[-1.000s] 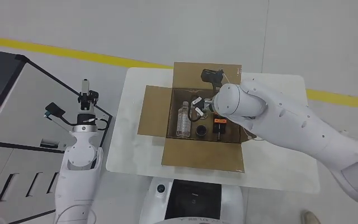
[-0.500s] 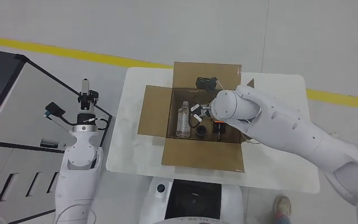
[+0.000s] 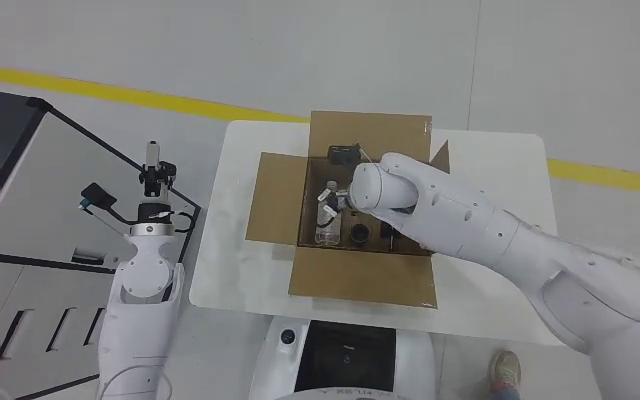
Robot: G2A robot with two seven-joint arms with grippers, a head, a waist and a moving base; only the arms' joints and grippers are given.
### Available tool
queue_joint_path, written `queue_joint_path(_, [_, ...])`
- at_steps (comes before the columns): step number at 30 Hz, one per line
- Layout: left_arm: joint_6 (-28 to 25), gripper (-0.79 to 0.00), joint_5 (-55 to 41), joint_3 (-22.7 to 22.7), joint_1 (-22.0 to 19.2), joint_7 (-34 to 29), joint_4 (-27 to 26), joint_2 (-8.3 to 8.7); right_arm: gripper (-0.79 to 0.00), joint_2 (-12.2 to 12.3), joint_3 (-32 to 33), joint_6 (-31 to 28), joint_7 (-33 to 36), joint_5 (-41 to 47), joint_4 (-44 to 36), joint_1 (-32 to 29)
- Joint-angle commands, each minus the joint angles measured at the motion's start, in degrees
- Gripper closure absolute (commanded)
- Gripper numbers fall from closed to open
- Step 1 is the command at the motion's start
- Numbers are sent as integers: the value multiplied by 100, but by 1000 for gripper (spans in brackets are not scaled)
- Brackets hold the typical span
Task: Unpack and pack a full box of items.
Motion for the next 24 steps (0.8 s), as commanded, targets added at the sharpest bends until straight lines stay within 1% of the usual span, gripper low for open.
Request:
queue_joint_path(1, [0,-785,0,0,0,0,0,0,-431,-168,1,-106,56,-130,280,-53])
queue_joint_path(2, [0,-785,0,0,0,0,0,0,-446,-250,1,-177,63,-168,433,-72])
queue_joint_path(4, [0,-785,0,0,0,0,0,0,-446,-415,1,-319,50,-247,716,-120])
queue_joint_path(6, [0,-785,0,0,0,0,0,0,-428,-577,1,-410,24,-329,1011,-167])
queue_joint_path(8, [0,-785,0,0,0,0,0,0,-428,-736,1,-493,-51,-384,1282,-214])
queue_joint_path(9, [0,-785,0,0,0,0,0,0,-459,-812,1,-552,-108,-403,1401,-244])
queue_joint_path(10, [0,-785,0,0,0,0,0,0,-443,-883,1,-595,-162,-453,1542,-277])
queue_joint_path(12, [0,-785,0,0,0,0,0,0,-388,-1025,1,-658,-226,-493,1793,-324])
queue_joint_path(14, [0,-785,0,0,0,0,0,0,-385,-1173,22,-772,-282,-478,2075,-350])
queue_joint_path(18, [0,-785,0,0,0,0,0,0,-391,-1371,45,-920,-300,-519,2425,-344])
queue_joint_path(19, [0,-785,0,0,0,0,0,0,-400,-1420,53,-956,-302,-530,2512,-343])
queue_joint_path(21, [0,-785,0,0,0,0,0,0,-462,-1516,62,-1014,-300,-560,2660,-347])
queue_joint_path(23, [0,-785,0,0,0,0,0,0,-480,-1626,61,-1080,-300,-612,2822,-359])
queue_joint_path(24, [0,-785,0,0,0,0,0,0,-517,-1656,60,-1105,-290,-624,2867,-363])
